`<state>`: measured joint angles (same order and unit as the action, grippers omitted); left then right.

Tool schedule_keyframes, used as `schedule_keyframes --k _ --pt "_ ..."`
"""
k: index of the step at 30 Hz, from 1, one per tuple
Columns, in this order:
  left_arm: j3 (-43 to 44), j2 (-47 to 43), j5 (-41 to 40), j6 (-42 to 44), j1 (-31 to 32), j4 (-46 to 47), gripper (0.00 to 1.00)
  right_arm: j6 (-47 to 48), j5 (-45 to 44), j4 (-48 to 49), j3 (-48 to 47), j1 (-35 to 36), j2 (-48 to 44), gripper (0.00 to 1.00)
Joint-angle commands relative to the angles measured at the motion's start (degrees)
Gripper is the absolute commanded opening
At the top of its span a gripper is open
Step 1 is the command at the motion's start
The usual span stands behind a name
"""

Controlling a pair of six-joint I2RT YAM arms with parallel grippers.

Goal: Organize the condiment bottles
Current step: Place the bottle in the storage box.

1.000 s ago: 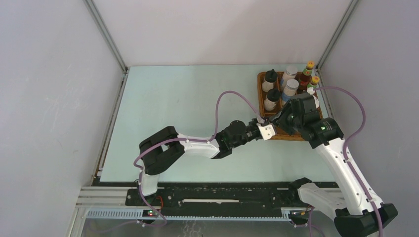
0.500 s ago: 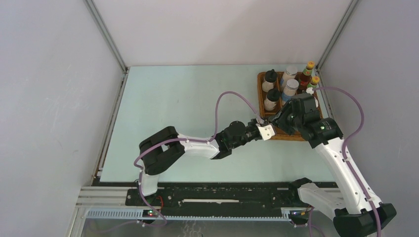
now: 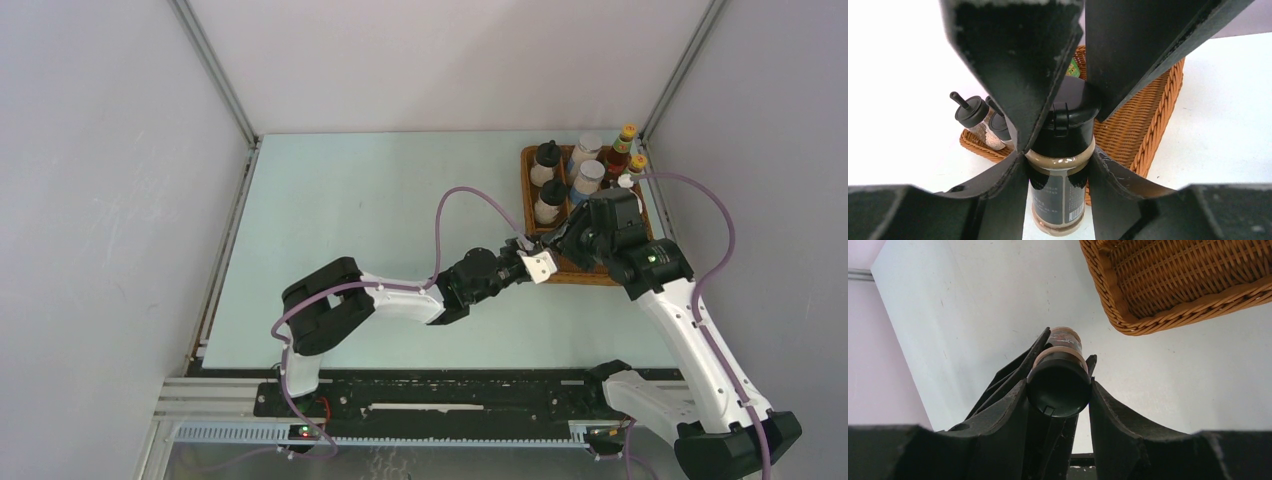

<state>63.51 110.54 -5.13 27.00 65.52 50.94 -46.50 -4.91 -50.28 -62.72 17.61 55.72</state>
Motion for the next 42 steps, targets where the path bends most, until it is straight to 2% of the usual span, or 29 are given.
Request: schedule_keyframes --k 1,6,8,25,42 --pt "-0.9 -3.2 -1.4 0.4 0.6 5.7 0.52 0.2 -0.9 1.7 0.2 -0.6 -0.6 0.00" --pt "-1.1 -3.4 -0.7 0.7 0.7 5.4 0.68 0.3 -0.5 2.2 0.2 -0.7 -0.8 0.00" --pt "-1.1 -3.5 -0.5 0.9 0.7 5.3 0.70 0.4 -0.5 2.4 0.2 -0.6 -0.8 0.00" --pt "-2.1 -4.9 0.0 0.0 0.7 4.7 0.73 1.9 -2.8 2.2 -1.2 -1.2 -0.4 0.00" --pt "-3.8 -6.4 0.0 -1.9 1.5 4.3 0.73 4.6 -5.9 3.3 -3.3 -3.2 3.9 0.00"
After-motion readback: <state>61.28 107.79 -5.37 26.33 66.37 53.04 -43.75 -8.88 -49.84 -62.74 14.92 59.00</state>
